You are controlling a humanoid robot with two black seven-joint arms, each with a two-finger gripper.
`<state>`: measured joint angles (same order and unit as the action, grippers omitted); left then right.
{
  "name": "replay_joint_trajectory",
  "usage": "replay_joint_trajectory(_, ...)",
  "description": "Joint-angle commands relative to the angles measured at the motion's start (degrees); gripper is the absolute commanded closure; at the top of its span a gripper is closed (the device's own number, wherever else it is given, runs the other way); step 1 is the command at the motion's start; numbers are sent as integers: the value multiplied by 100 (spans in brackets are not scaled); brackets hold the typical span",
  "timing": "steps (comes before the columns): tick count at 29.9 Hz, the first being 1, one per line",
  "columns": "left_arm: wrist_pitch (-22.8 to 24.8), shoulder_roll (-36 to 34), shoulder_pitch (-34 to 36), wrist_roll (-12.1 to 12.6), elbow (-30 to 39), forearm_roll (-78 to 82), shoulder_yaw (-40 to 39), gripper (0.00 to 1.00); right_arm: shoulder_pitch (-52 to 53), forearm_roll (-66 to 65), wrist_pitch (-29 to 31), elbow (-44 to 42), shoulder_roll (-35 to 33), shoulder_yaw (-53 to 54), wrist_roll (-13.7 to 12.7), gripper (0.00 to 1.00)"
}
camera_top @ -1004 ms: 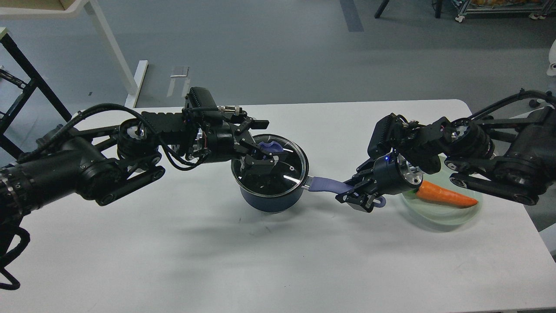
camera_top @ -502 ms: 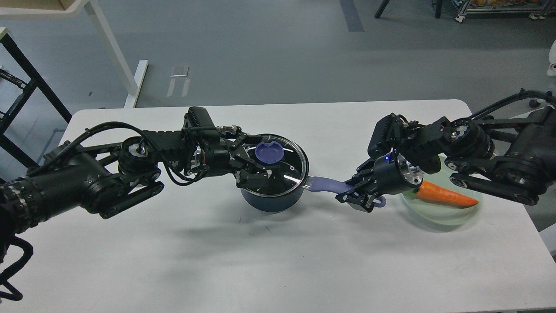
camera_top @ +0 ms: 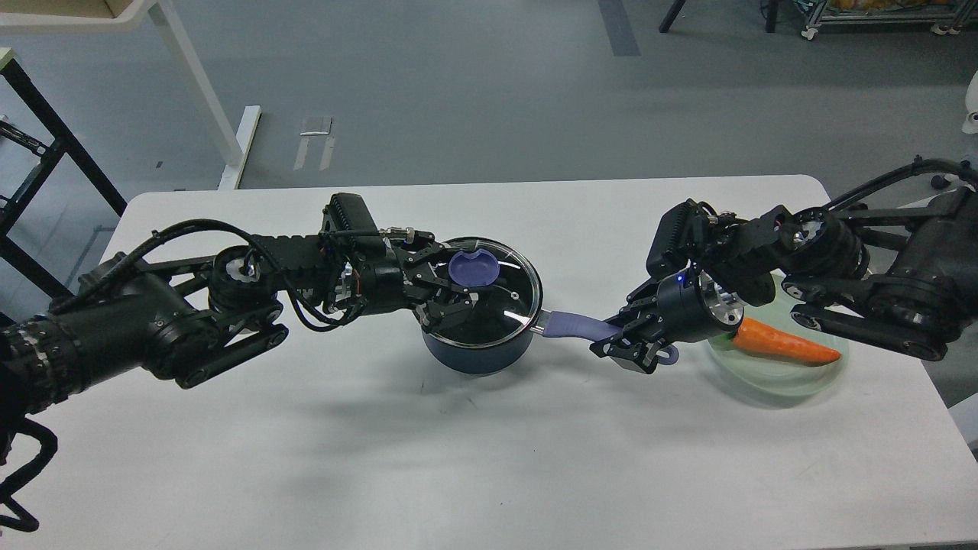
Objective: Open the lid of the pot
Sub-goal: 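Lift the glass lid off the pot with the left gripper, then lower the lid onto the table beside the pot and release it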
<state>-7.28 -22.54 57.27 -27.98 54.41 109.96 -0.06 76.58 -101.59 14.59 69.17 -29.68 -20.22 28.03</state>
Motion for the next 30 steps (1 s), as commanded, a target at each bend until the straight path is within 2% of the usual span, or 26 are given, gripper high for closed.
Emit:
replay_joint_trajectory(1,-28,-110,64,-2,104,-18,-11,65,-3,-1,0,0,6,0,-3,66)
replay_joint_trajectory(7,-28,-707,495,-2,482,-36,-20,64,-3,-1,-9,0,-3,0,-3,66)
replay_joint_trajectory(13,-72,-1690,618,-2,808,-53,-3,63,-3,-1,-9,0,6,9,-3,66)
replay_joint_trajectory(17,-361,-2437,417,-2,878,-71,181,63,-3,-1,-9,0,6,9,-3,66)
replay_joint_trajectory(20,-756,-2816,127,-2,861,-158,454,62,-3,-1,-9,0,6,9,-3,66)
replay_joint_trajectory(23,-1064,-2992,-355,-2,808,-378,542,62,-3,-1,-9,0,6,0,-3,66)
replay_joint_trajectory(30,-1337,-3046,-1086,-2,746,-475,516,58,-3,-1,-9,0,-3,0,-3,66)
